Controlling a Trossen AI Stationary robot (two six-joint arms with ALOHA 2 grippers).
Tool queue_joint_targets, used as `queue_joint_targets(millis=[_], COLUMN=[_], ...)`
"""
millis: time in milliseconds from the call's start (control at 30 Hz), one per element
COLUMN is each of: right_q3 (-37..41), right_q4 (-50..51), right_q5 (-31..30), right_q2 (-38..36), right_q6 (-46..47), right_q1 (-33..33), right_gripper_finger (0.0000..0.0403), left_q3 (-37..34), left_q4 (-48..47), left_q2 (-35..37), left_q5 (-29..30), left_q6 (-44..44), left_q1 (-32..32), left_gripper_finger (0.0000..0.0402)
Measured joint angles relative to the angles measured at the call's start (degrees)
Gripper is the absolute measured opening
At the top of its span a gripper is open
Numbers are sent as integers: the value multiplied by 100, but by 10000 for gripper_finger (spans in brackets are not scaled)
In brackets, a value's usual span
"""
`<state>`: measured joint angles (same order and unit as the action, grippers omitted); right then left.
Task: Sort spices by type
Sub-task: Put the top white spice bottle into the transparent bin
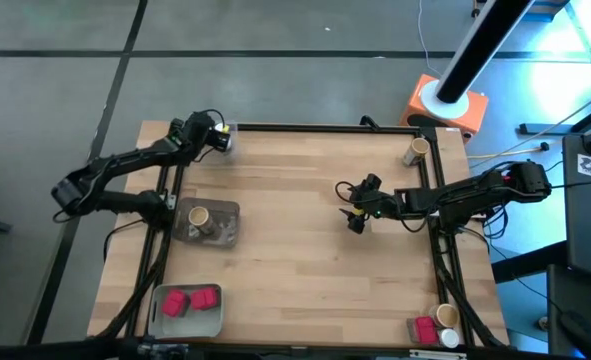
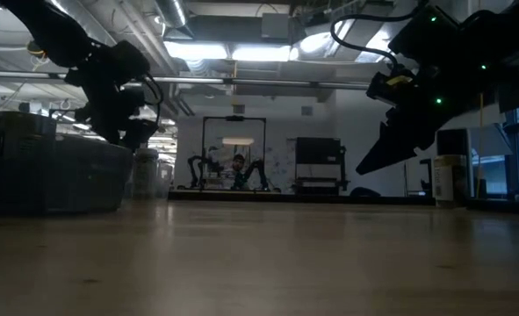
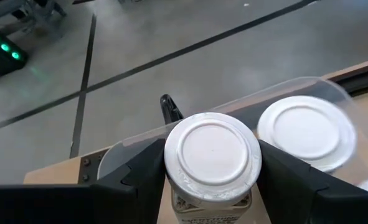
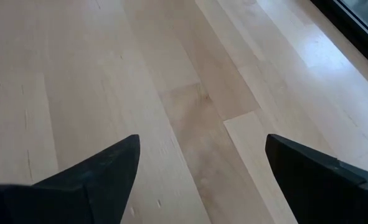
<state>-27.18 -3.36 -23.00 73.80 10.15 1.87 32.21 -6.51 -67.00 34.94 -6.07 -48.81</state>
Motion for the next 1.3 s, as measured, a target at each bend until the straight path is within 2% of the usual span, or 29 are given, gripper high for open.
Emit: queue_joint_targets(millis=[967, 1300], right_q3=[2, 2], right_q4=[-2, -2], right_q5=[7, 9], right_q2=[0, 0], right_q6=[4, 4], right_q1=[0, 0], right_gripper_finger=[344, 344], left_q3=[2, 7], left_q4=[-69, -174], left_q2=[-112, -107], left_q5=[-48, -114], left_q6=[-447, -379], left_q1=[-49, -49], left_gripper_finger=[205, 238])
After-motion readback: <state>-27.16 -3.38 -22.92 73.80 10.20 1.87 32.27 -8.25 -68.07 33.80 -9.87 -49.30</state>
